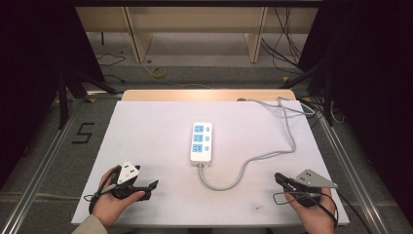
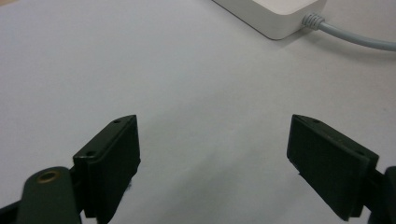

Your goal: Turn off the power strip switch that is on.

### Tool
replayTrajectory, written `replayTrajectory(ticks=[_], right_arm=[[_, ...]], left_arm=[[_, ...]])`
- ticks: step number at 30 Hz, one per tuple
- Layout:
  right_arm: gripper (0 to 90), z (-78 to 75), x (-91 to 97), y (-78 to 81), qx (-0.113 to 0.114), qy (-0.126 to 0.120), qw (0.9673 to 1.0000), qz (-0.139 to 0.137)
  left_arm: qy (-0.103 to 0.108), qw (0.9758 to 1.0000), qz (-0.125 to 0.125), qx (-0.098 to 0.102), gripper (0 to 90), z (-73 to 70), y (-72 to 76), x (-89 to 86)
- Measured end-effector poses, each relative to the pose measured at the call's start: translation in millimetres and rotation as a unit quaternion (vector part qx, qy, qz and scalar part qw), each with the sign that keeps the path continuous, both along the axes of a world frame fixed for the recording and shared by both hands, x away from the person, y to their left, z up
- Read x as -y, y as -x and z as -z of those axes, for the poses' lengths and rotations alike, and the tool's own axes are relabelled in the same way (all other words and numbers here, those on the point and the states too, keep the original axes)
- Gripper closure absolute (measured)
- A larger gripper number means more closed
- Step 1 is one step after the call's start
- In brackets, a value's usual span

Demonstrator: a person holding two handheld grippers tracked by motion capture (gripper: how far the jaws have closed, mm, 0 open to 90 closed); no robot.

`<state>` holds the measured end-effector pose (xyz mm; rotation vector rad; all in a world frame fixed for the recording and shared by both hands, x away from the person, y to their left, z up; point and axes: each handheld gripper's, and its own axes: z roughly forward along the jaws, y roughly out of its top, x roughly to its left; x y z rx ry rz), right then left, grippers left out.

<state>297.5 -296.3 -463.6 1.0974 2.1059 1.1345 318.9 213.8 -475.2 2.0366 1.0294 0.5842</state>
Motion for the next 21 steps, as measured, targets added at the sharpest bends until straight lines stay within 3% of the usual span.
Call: replayTrajectory(ticks=[2, 21], right_arm=[[90.0, -0.4, -1.1, 0.4, 0.001, 0.012, 0.9999, 0.001], [90.0, -8.7, -1.0, -3.7, 0.010, 0.003, 0.9999, -0.002]], left_arm=[[-0.001, 1.0000, 0.000, 0.002, 17.1, -0.2, -0.3, -0.3], [0.001, 1.0000, -0.006, 0.006, 17.2, -0.5, -0.2, 0.6]])
